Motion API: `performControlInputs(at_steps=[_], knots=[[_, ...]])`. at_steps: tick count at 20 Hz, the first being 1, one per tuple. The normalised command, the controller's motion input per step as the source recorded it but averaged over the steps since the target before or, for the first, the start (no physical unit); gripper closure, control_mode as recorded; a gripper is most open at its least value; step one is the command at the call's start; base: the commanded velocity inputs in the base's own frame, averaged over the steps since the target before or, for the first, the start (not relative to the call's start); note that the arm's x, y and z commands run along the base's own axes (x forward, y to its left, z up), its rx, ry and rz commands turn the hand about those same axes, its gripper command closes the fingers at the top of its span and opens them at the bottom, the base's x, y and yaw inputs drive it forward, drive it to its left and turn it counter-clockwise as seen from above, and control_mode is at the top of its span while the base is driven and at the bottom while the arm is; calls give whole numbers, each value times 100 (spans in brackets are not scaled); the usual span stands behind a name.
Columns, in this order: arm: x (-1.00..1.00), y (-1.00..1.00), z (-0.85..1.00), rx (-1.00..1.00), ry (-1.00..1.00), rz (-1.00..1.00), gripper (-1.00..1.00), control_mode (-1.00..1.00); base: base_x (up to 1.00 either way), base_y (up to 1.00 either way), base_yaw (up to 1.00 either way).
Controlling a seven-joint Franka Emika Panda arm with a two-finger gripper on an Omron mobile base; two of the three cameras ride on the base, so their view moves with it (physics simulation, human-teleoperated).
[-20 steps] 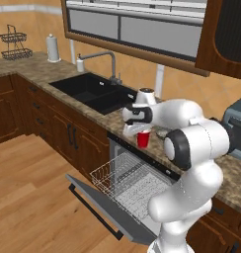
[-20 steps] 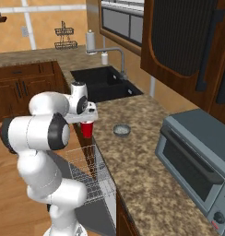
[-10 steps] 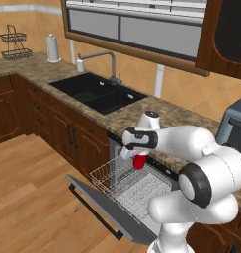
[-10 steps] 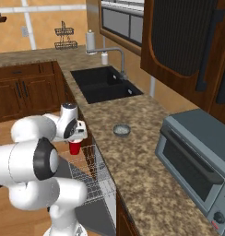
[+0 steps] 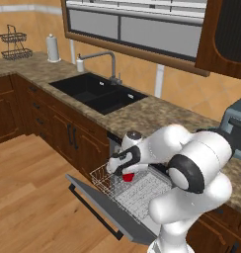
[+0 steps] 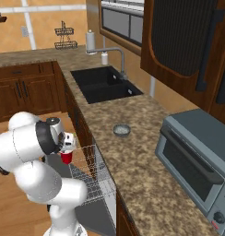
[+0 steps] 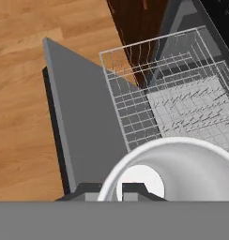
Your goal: Pick up the cup and bowl from the counter, place them in the dishwasher, and close the dishwasher door.
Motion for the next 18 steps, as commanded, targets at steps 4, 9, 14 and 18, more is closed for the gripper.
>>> performControlInputs(at_steps=[4, 9, 14, 18], knots=[[26, 12, -42, -14, 0, -22, 100, -100, 0, 0, 0], [11, -9, -20, -3, 2, -11, 100, -100, 0, 0, 0], [24, -14, -20, 0, 4, -1, 100, -100, 0, 0, 0], [24, -8, -27, 0, 0, 0, 100, -100, 0, 0, 0]])
